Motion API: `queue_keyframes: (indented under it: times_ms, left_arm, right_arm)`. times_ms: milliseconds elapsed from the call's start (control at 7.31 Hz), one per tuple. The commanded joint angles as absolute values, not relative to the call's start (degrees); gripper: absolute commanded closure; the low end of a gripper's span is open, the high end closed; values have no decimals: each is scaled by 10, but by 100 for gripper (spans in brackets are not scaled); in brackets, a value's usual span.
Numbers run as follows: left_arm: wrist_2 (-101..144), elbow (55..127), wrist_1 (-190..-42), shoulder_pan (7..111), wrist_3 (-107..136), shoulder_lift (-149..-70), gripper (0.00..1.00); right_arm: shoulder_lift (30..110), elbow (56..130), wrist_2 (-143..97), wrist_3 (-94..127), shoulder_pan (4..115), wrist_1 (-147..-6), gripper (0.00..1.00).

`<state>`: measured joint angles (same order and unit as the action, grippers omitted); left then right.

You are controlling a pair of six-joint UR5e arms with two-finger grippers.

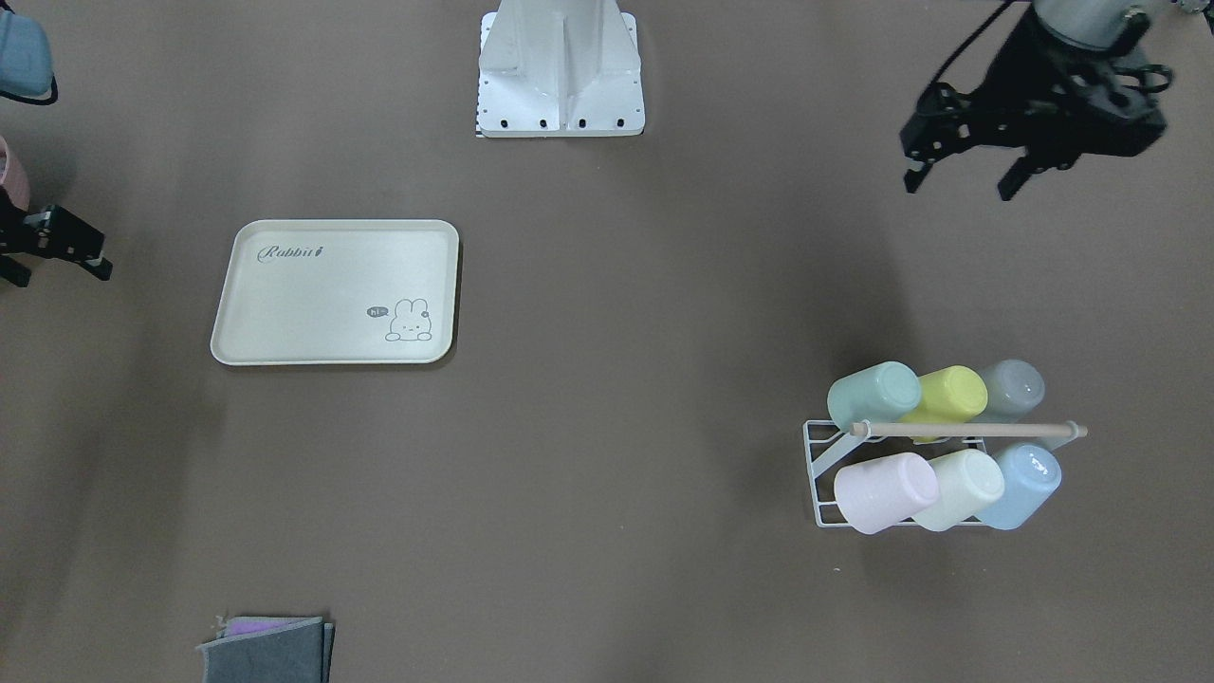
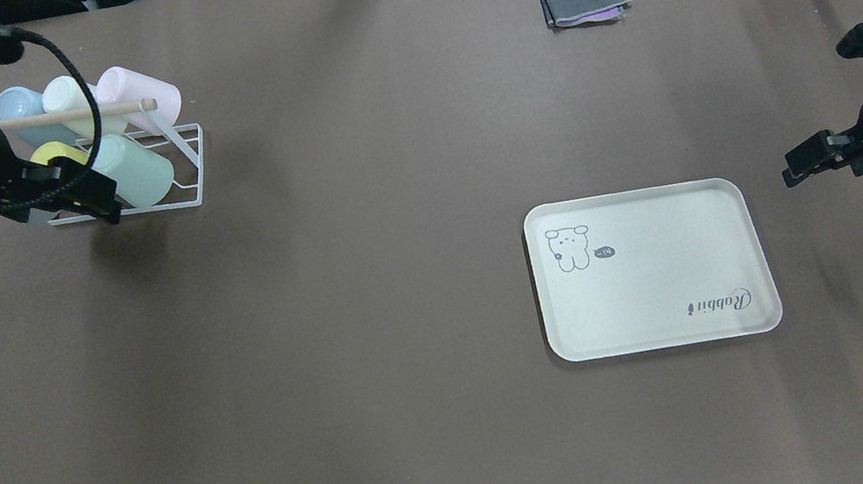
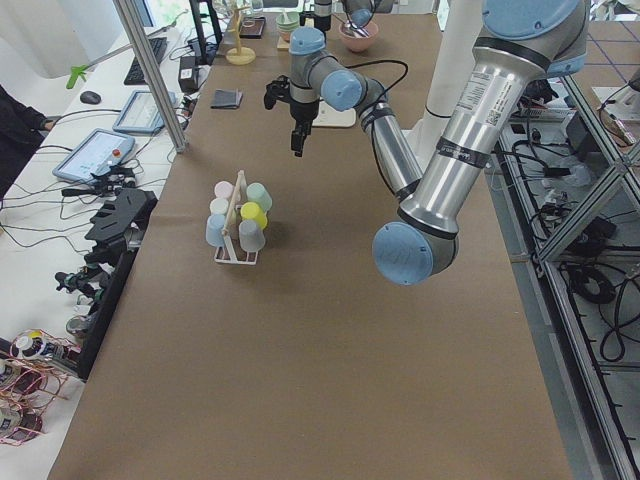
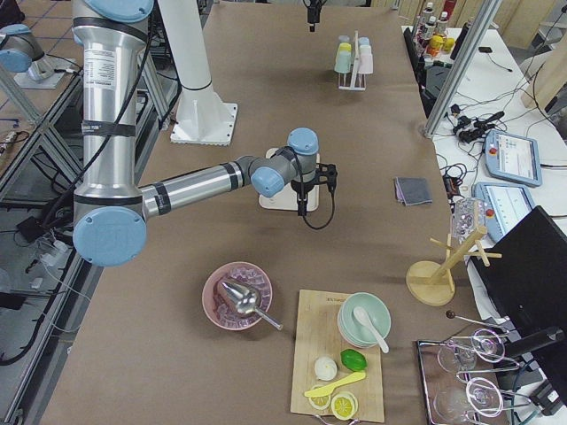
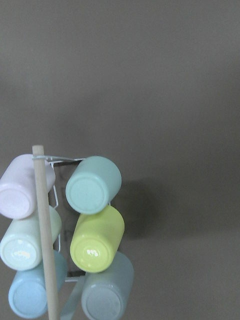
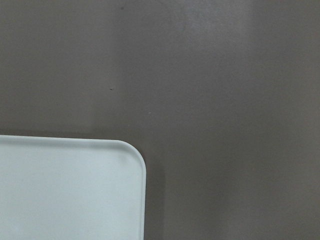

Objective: Pick up and place green cup on tray

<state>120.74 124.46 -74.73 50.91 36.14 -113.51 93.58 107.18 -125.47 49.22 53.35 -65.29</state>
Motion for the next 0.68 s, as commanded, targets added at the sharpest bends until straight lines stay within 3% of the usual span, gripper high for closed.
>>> queue_keyframes:
  times_ms: [0, 274, 547]
  left_arm:
    - [976, 1233, -862, 352, 223, -1099, 2]
    - [764, 1224, -867, 298, -73, -1058, 2]
    - [585, 1195, -866, 245, -232, -1050, 2]
  right_arm:
    - [938, 994, -1231, 552, 489, -508, 2]
    - [938, 967, -1221, 581, 474, -451, 2]
    - [934, 970, -1223, 583, 472, -449, 29]
